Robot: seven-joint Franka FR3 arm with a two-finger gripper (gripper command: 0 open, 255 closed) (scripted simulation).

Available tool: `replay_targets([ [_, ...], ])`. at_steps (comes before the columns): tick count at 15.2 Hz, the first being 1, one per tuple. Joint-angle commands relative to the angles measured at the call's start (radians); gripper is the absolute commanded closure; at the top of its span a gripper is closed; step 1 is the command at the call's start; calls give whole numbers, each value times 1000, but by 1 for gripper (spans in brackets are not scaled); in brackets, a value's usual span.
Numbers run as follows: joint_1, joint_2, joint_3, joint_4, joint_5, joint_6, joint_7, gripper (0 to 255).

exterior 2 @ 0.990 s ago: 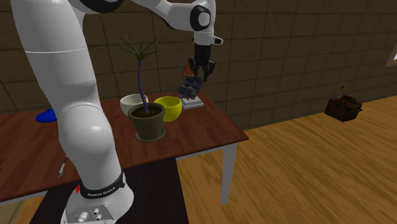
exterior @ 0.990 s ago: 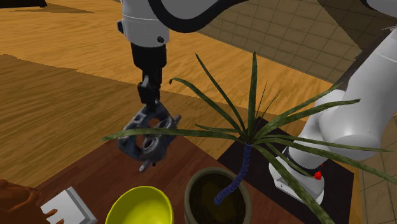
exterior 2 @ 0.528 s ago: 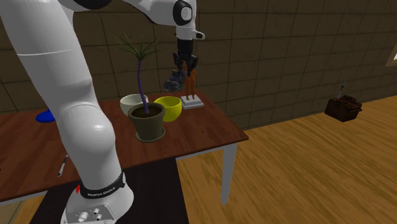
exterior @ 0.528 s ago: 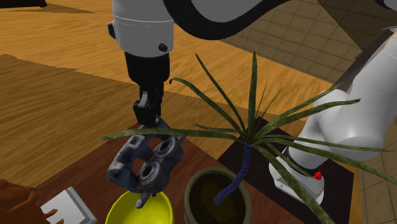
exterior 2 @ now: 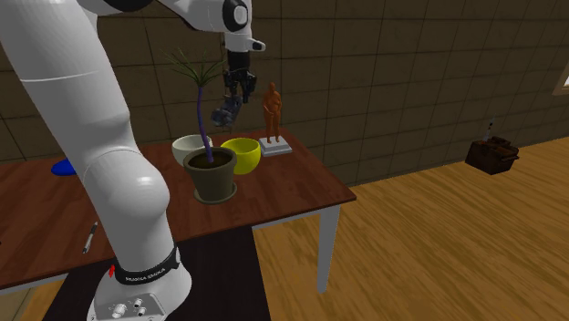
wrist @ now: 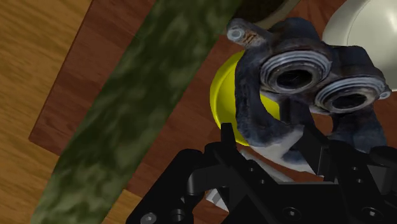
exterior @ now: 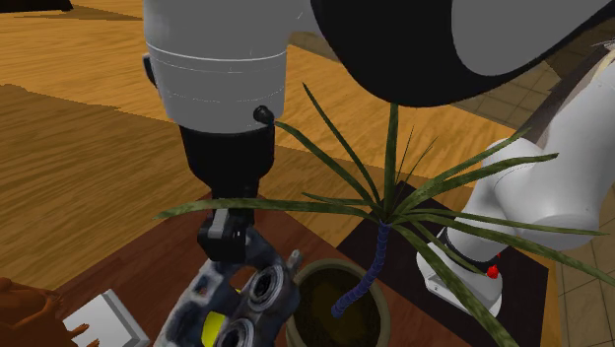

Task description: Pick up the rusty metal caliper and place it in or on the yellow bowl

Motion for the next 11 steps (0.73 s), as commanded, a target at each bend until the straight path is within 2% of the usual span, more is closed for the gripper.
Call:
replay_targets([
  [1,3,4,4,-15,-1,19,7,255],
  [11,7,38,11,-116,-12,152,10,255],
])
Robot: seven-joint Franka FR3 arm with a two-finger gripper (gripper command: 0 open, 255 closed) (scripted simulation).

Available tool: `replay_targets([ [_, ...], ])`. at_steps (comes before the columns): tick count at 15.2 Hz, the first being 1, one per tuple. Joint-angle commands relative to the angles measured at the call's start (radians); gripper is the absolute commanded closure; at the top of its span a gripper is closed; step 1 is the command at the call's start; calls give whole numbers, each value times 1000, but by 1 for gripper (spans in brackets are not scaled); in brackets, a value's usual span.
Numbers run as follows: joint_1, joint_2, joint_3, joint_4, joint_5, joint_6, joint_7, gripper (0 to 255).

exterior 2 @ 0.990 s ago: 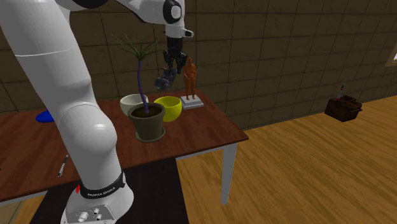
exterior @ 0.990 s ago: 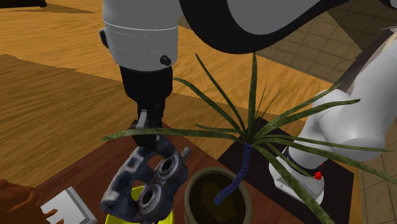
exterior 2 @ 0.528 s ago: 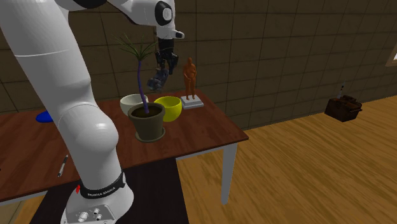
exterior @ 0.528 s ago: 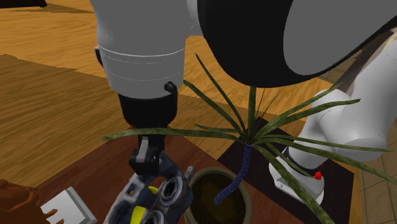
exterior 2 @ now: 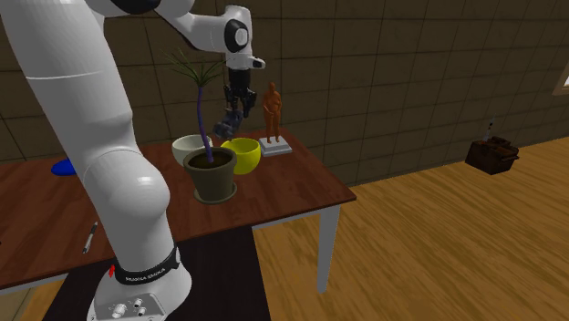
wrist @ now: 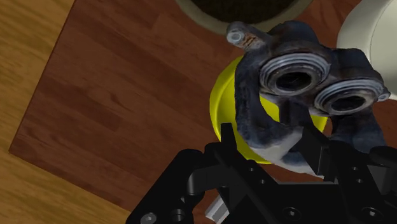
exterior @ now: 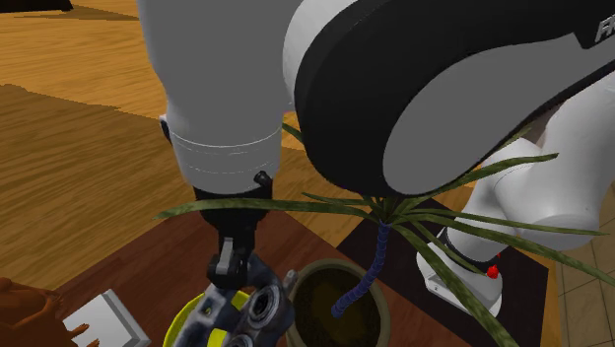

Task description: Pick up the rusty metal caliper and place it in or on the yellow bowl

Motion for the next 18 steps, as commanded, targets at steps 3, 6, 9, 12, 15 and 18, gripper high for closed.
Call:
replay_targets([
  [3,1,17,2,-36,-6,53,3,255],
  [6,3,34,4,-60,-13,92,6,255],
  [9,4,53,5,-83,-22,132,11,255],
  [12,5,63,5,-94,-27,152,13,255],
  [15,6,63,4,-94,-27,152,13,255],
  [18,7,63,4,-94,-27,152,13,255],
])
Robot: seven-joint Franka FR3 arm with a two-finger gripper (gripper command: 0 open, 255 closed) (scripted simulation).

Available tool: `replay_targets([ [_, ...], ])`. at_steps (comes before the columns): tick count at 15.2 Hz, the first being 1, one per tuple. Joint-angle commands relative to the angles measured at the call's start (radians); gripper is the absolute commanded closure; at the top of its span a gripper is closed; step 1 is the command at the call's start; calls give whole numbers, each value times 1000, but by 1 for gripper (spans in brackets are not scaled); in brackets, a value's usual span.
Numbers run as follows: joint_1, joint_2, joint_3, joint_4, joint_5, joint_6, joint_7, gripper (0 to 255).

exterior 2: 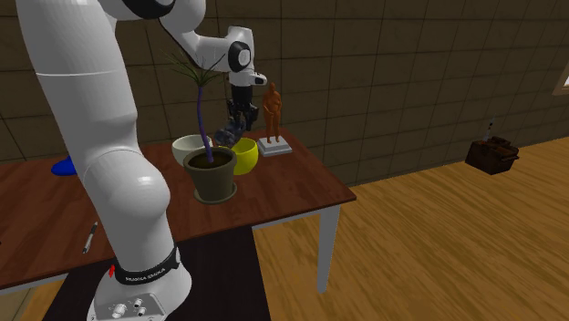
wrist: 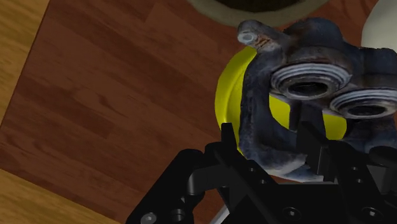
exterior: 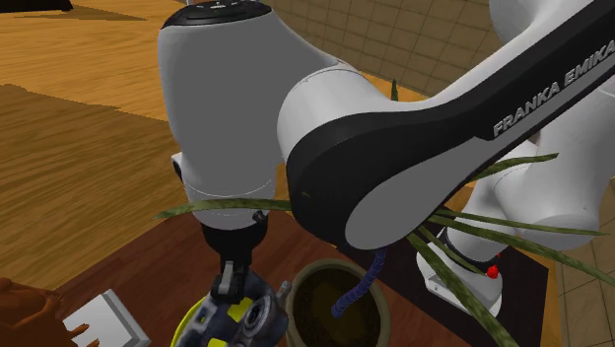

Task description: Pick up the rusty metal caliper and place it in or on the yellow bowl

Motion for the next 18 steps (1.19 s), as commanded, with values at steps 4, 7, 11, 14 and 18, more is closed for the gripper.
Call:
replay_targets([
  [4,3,5,3,-9,1,-2,-1,0],
  [7,1,-15,2,9,11,-39,-7,0],
  [11,-4,-54,-4,66,27,-132,-19,0],
  [14,-4,-54,-4,66,27,-132,-19,0],
  [18,-4,-54,-4,66,27,-132,-19,0],
])
